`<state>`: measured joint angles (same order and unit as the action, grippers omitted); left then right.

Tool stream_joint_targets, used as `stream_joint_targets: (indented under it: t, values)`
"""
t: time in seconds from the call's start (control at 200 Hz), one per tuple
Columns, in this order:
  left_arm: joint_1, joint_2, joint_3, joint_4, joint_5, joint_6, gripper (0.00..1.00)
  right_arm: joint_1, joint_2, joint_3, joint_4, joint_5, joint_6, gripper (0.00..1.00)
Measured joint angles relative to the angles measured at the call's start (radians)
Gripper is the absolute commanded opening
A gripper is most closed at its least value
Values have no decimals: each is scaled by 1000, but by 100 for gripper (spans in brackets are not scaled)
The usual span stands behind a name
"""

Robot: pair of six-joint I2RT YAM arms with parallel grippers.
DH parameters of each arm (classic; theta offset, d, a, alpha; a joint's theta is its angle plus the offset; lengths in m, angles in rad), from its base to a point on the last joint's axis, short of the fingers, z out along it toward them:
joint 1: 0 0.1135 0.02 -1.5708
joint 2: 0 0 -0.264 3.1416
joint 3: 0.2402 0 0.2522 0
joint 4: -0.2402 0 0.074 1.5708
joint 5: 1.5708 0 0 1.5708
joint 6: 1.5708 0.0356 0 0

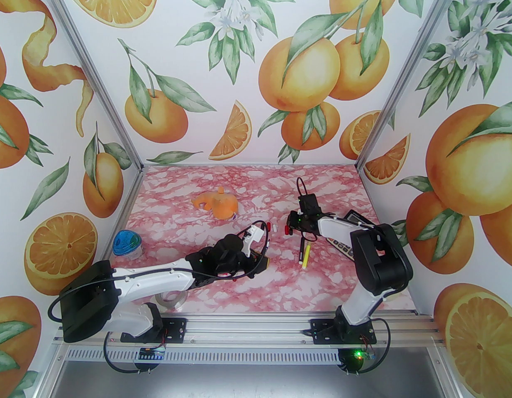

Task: Open the pen caps

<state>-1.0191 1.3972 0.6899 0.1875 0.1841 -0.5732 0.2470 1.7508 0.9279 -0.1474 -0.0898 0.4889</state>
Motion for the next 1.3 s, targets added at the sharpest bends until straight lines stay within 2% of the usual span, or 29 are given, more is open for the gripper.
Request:
stream_joint_targets:
  t: [0.21,0.56,0.771,1.296]
  values:
    - [0,3,0,0,1,0,0,0,-4,-7,-6,0,-8,27]
    - [0,32,0,0,13,0,0,10,-162,-133,-14,9,-44,33]
    - [0,42,2,0,26,0,0,44,-188,-150,-32,35,-64,34]
    - [0,44,8,-1,27,1,0,122,-244,-184,-56,76,-66,32]
